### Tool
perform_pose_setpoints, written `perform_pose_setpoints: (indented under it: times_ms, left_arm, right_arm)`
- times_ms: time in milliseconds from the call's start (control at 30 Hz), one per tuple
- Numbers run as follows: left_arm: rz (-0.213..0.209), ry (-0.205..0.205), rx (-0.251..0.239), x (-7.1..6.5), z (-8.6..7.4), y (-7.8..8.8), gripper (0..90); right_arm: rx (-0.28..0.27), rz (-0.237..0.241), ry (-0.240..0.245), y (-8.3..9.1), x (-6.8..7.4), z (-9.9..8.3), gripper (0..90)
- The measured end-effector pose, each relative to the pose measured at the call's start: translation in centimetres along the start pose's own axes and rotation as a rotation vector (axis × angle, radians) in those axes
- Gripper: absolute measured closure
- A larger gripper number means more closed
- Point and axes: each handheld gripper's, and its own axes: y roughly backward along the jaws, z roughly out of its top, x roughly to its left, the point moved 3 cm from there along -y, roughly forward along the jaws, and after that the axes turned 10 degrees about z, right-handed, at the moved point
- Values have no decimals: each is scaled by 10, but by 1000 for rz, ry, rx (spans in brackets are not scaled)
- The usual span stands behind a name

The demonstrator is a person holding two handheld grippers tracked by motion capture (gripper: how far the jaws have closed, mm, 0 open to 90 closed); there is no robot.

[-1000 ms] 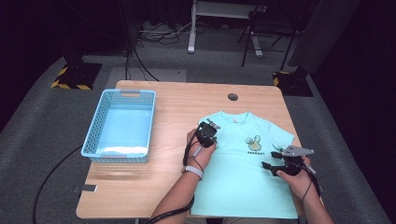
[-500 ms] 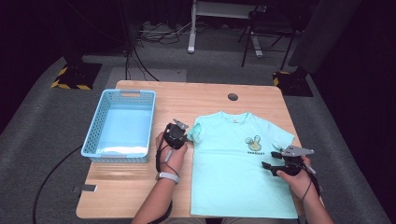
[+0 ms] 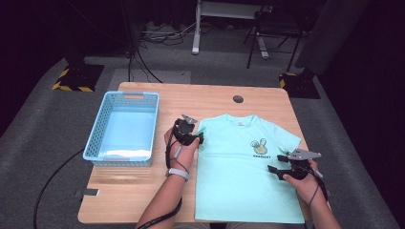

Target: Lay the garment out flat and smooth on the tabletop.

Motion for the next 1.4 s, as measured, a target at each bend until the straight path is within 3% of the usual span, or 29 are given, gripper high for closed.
perform_pose_setpoints:
  times_ms: [67, 167, 267, 333, 400, 467, 567, 633, 700, 767, 900, 967, 1133, 1267, 1367, 1400]
  left_arm:
    - [-9, -12, 9, -3, 5, -6, 329]
    - [-24, -33, 53, -6, 7, -19, 419]
    - [-25, -71, 98, -8, 5, -27, 607]
    - [-16, -89, 101, -9, 4, -27, 793]
    - [6, -92, 76, -7, 5, -21, 860]
    - [27, -80, 47, -3, 5, -13, 868]
    - [66, -30, -8, 10, 6, 3, 869]
    - [132, 6, -39, 24, 3, 14, 870]
    - [183, 28, -50, 35, -1, 20, 806]
    - [196, 43, -45, 42, -5, 24, 758]
    - [160, 37, -42, 36, -10, 25, 623]
    - [116, 31, -42, 27, -11, 23, 550]
    - [53, -9, -50, 4, -14, 20, 449]
    - [41, -46, 10, -1, -17, 7, 464]
    - [31, -59, 58, -2, -25, 3, 560]
    - [30, -85, 65, -3, -28, 5, 608]
  right_arm:
    - [0, -1, 1, 0, 0, 0, 321]
    - [1, -1, 2, 0, 0, 0, 321]
    - [1, -2, 2, 0, 0, 0, 321]
    - [1, -2, 2, 0, 0, 0, 321]
    - [1, -1, 3, 0, 0, 0, 321]
    - [1, -1, 3, 0, 0, 0, 321]
    - [1, -1, 2, 0, 0, 0, 321]
    - [1, 0, 2, 0, 0, 0, 321]
    - [1, 0, 1, 0, 0, 0, 321]
    - [1, 0, 1, 0, 0, 0, 321]
    - [0, 2, 0, 0, 0, 0, 322]
    - [0, 3, 0, 0, 0, 0, 322]
    - [0, 3, 1, 0, 0, 0, 322]
    - [0, 3, 2, 0, 0, 0, 321]
    - [1, 3, 2, 0, 0, 0, 321]
    - [1, 2, 2, 0, 0, 0, 322]
